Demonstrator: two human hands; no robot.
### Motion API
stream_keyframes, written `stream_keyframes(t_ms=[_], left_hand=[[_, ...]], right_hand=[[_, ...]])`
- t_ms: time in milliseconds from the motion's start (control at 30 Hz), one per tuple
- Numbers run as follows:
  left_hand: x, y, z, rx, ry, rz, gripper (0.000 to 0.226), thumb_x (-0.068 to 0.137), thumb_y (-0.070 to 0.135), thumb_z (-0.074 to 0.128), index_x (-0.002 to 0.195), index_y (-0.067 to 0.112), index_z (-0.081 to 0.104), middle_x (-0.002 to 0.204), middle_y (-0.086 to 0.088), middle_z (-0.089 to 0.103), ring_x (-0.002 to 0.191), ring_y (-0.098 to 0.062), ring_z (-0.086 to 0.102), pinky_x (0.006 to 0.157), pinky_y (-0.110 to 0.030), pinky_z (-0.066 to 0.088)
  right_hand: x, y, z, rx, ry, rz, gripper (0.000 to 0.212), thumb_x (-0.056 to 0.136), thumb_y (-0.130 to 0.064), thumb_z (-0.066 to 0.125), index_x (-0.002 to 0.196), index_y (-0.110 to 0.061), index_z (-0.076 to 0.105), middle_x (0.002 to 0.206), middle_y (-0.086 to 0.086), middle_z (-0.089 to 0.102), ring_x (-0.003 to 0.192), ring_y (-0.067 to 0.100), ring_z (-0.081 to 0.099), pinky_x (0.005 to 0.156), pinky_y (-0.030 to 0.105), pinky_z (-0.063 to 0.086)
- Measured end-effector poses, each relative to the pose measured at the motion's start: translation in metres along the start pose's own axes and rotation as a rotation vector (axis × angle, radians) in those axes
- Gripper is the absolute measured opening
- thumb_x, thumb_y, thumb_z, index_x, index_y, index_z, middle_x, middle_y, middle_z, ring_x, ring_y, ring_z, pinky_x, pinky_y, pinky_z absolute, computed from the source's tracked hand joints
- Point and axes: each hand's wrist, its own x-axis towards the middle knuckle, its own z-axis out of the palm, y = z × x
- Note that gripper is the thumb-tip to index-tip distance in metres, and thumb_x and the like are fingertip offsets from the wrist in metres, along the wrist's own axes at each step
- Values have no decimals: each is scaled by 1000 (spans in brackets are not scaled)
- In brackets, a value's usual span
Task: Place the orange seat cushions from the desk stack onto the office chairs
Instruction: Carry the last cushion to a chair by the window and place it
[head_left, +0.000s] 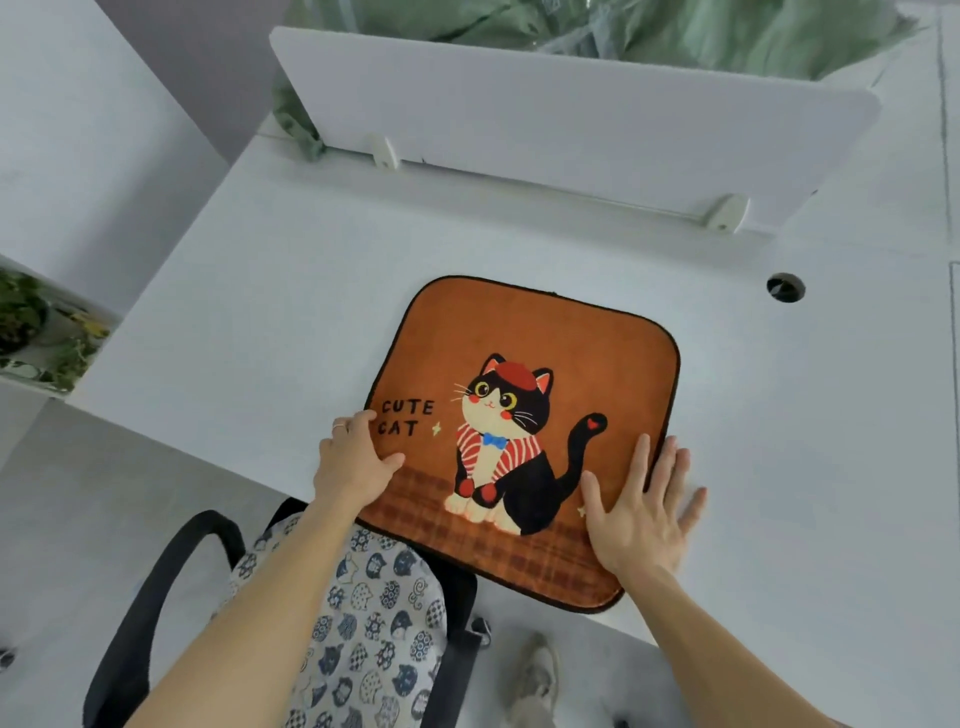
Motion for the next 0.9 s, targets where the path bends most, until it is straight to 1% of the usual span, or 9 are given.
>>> stream_keyframes(t_ms=[200,267,300,367,533,633,767,833,900], left_hand=[[-37,11,4,87,-181,35,82,89,17,58,155,17,11,136,-16,46,114,-35,57,95,-43,49],[-61,5,15,79,-206,36,76,87,9,52,153,12,15,128,-15,54,109,-32,59,91,-42,51],[-71,1,20,45,-202,33,76,87,7,51,154,12,13,125,-15,56,107,-31,60,88,-40,52],[-91,-5,28,-58,-199,49,78,89,7,50,156,13,11,123,-17,59,102,-31,62,82,-38,53],[-139,-18,28,-210,-157,145,72,86,-2,53,150,19,25,114,-11,62,80,-22,63,61,-31,49],[-182,-35,20,-294,-93,227,61,87,-5,52,141,21,40,124,-9,56,80,-19,60,60,-31,46],[-251,-68,10,-374,-26,273,39,88,-2,53,122,17,58,128,-13,56,64,-10,54,49,-21,37],[-279,-83,3,-404,-21,296,36,90,2,50,119,18,62,134,-13,54,70,-6,53,58,-18,40],[-319,-98,-9,-395,-64,339,37,92,3,46,118,17,68,136,-8,57,96,-13,59,81,-24,45]], right_hand=[[-3,2,-9,51,6,-58,77,98,-69,15,161,-27,1,169,3,-4,154,27,-14,120,51,-11],[-1,5,-23,22,23,-97,68,101,-60,27,158,-24,21,162,8,23,149,35,17,121,49,16],[-1,6,-31,-7,21,-109,59,102,-53,33,153,-22,30,152,10,37,138,36,36,112,49,33],[-11,11,-47,6,-50,-87,45,103,-42,40,144,-22,34,134,13,47,114,38,55,89,47,46],[-79,43,-54,300,-227,112,53,101,-29,53,149,-23,31,136,19,44,93,32,61,77,36,47],[-147,74,-56,509,-184,181,59,93,-22,63,147,-20,39,131,18,55,104,33,60,78,34,51],[-257,106,-69,630,-60,181,52,93,-11,62,142,-17,46,125,10,63,93,22,59,65,25,47],[-305,118,-75,694,19,165,49,94,-9,62,139,-18,49,124,8,64,95,19,59,69,24,48],[-360,133,-86,740,108,145,47,94,-7,62,138,-20,50,122,4,64,96,17,60,66,18,46]])
